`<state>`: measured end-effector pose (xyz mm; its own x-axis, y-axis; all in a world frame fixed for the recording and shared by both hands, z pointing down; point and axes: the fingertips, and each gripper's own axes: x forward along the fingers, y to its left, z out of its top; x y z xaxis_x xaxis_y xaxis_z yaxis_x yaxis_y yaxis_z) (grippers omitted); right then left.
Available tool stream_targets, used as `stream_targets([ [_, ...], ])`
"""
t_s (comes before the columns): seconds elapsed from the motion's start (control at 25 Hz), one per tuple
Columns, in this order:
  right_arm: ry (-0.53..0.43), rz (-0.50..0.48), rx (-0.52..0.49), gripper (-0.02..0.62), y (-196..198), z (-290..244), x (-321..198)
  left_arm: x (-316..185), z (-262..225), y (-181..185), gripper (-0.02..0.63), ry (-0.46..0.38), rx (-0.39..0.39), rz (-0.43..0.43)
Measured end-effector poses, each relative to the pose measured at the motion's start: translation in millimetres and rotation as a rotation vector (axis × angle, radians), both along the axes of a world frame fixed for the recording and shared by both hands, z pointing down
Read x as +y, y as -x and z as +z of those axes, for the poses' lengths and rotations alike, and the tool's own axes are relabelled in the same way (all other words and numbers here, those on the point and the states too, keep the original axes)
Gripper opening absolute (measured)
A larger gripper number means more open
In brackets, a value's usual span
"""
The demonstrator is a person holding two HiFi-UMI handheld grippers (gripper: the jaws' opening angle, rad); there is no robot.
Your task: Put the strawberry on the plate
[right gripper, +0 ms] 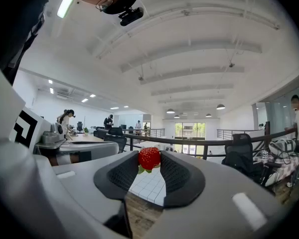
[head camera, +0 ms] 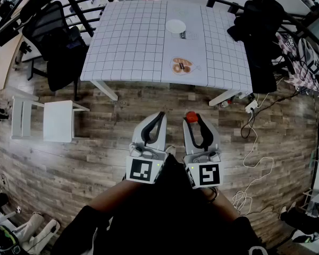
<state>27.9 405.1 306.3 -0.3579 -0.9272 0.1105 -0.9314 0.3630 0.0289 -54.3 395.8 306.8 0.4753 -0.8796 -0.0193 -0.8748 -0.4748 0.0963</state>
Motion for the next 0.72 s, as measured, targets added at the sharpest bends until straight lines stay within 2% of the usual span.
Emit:
stream_targets([
  [0.24,-0.004,-0.007,-0.005,0.135,-22,1,-7,-7,5,-15,0.009,0.015,-0.01,-0.015],
  [0.48,-0.001,-0.019,-0.047,0.137,-61,8,-1,-10,10,-25,0.009,-0.019,-0.058,-0.078],
  [0.72,0.032,-0.033,-0.074,0.137,-76,9,-5,-13,1,-24,0.009,-0.005,-0.075,-0.132],
])
